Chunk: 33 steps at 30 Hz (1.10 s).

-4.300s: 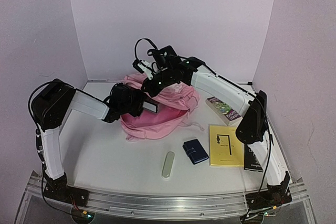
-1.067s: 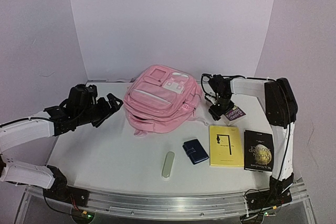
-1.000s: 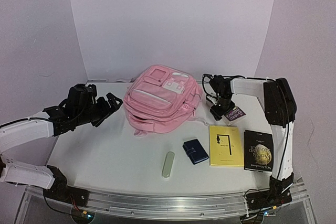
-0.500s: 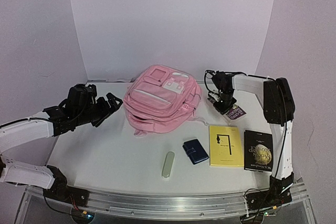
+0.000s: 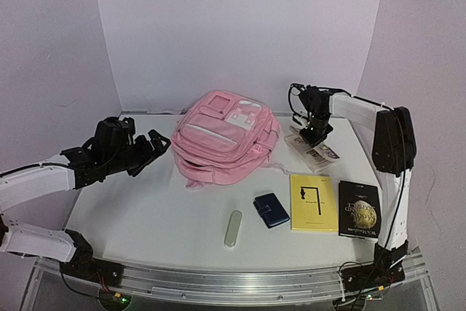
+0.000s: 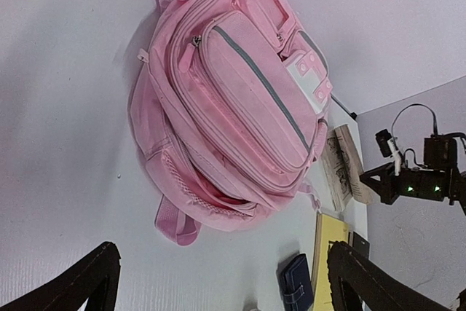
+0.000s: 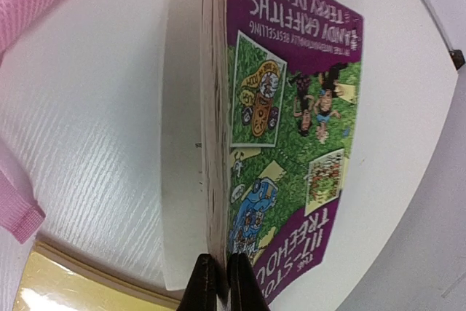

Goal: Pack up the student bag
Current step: Pick up the book from the center of the board.

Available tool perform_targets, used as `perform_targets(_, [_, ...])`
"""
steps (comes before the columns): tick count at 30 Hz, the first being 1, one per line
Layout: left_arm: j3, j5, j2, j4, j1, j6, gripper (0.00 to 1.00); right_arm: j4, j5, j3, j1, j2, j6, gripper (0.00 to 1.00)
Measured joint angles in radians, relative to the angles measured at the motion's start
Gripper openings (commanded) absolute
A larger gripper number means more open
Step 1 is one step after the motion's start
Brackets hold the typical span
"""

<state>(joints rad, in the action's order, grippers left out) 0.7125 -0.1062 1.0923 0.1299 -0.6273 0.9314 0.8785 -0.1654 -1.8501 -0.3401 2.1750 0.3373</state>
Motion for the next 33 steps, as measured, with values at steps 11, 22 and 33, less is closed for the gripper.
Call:
perform_targets(11, [0.002,0.007,0.024,0.000,0.000,-0.018,1.00,0.058,0.007,-0.142,0.005,-0.062,-0.003,0.00])
perform_targets(22, [0.023,0.018,0.058,-0.025,0.000,-0.025,1.00,0.131,0.058,-0.233,0.005,-0.164,-0.005,0.00])
perform_targets(33, [0.079,0.034,0.100,-0.024,0.000,-0.033,1.00,0.191,0.223,-0.326,-0.017,-0.248,-0.047,0.00])
